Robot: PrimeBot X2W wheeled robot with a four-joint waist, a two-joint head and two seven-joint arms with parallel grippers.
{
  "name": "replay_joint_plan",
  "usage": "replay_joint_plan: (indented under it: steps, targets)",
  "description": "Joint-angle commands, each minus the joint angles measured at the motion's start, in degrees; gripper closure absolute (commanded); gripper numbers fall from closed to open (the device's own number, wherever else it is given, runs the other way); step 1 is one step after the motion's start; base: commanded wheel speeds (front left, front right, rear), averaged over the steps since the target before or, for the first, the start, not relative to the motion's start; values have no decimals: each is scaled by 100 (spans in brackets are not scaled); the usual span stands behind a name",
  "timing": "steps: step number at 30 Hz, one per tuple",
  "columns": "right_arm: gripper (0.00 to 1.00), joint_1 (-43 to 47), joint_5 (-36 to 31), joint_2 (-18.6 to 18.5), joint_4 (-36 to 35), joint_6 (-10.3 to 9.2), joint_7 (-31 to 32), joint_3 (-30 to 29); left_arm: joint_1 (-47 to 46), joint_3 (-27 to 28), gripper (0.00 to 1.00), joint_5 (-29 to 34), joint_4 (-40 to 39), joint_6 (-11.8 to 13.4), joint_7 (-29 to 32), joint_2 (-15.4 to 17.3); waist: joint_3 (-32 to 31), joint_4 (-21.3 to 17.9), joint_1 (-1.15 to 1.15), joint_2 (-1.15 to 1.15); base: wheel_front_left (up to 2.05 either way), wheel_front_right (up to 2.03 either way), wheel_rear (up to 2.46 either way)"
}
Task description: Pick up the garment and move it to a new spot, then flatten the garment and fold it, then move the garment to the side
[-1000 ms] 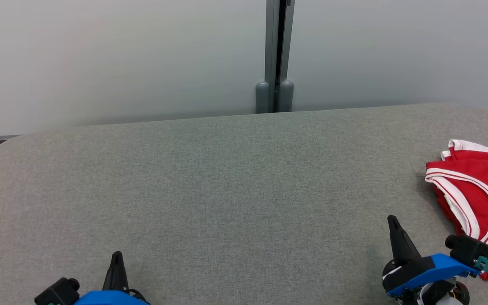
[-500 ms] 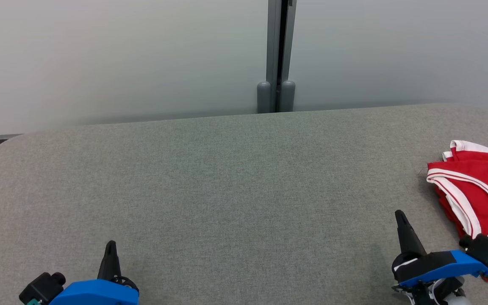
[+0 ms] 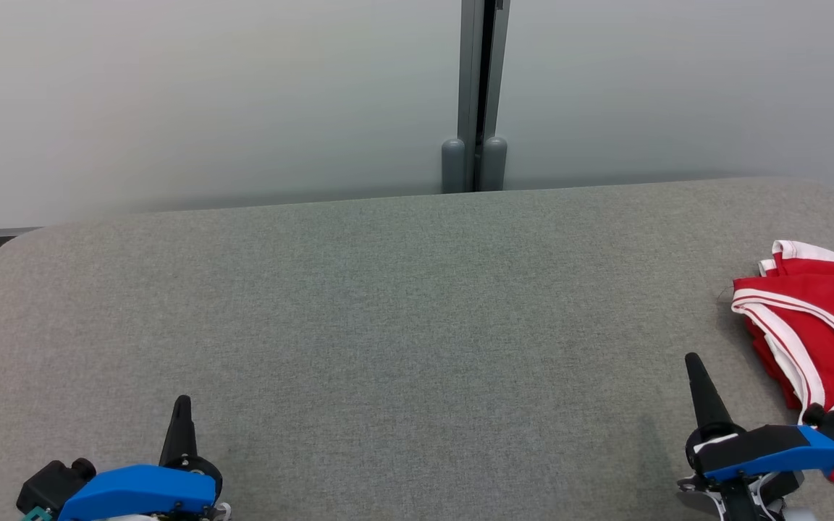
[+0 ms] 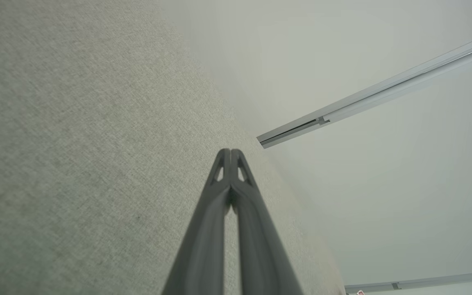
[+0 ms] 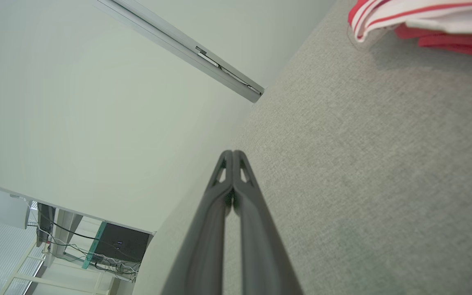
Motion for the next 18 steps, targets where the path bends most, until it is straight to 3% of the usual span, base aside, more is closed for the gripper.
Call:
replay_joint_plan:
  steps: [1, 18]
  targets:
    - [100, 13, 188, -8, -124, 1, 48, -34, -142, 41, 100, -161, -98, -41, 39, 7, 0, 3, 0, 0, 0, 0, 0]
    - [100, 77, 1197, -8, -360, 1, 306, -160, -240, 216, 100, -1093, -249, -164, 302, 8, 4, 32, 0, 0, 0, 0, 0]
